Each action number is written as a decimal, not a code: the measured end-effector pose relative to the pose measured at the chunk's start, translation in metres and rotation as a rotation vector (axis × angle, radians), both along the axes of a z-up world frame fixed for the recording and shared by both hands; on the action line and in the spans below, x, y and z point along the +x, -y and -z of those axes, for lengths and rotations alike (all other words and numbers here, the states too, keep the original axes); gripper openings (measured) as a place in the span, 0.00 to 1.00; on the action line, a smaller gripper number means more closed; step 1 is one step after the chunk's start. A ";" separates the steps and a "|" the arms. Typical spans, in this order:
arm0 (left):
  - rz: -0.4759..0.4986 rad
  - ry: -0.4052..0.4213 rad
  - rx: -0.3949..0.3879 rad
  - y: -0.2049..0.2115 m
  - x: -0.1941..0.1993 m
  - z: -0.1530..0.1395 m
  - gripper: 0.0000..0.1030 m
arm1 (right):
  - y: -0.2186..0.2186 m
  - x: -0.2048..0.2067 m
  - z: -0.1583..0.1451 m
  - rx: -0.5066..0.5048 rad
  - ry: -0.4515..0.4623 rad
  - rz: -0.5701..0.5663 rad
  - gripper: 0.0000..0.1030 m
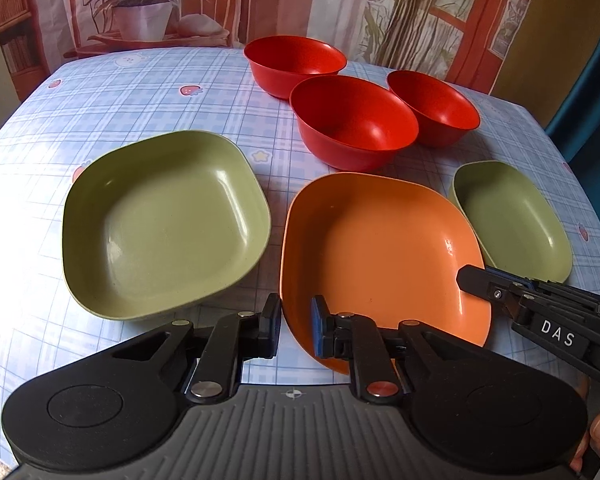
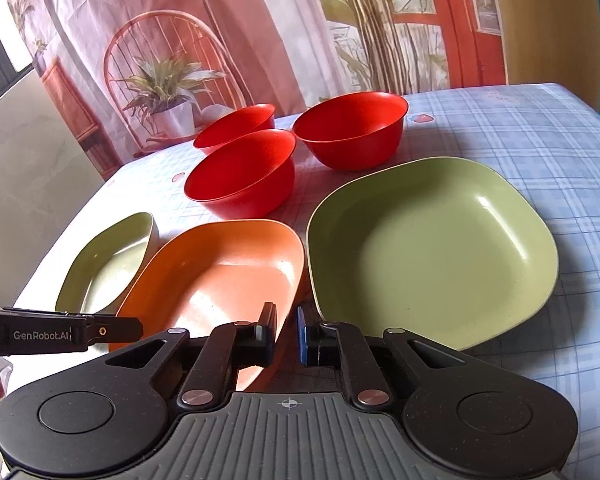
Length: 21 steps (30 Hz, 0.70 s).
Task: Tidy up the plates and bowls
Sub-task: 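Close the left gripper on the orange plate rim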
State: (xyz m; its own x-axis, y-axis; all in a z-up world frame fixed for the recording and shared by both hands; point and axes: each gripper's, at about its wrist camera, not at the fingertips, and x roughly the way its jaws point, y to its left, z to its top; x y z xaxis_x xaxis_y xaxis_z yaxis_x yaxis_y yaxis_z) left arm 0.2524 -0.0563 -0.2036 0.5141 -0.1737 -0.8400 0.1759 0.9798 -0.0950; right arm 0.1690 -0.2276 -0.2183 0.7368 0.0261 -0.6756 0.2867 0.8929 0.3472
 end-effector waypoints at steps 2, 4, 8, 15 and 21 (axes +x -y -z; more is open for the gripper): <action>0.002 0.006 0.006 0.001 -0.006 -0.001 0.17 | 0.001 -0.003 0.001 0.002 0.007 -0.002 0.10; 0.004 -0.005 -0.002 0.000 -0.007 -0.002 0.17 | 0.001 -0.005 0.001 0.005 0.009 0.001 0.10; 0.023 -0.012 0.001 0.001 -0.008 -0.003 0.17 | 0.003 -0.007 0.000 0.014 0.012 0.013 0.09; 0.046 -0.046 -0.039 -0.004 -0.005 0.004 0.17 | -0.001 -0.004 -0.002 -0.013 -0.020 0.011 0.09; 0.061 -0.040 -0.081 -0.010 0.006 0.003 0.17 | -0.006 0.000 -0.006 -0.056 -0.050 0.000 0.09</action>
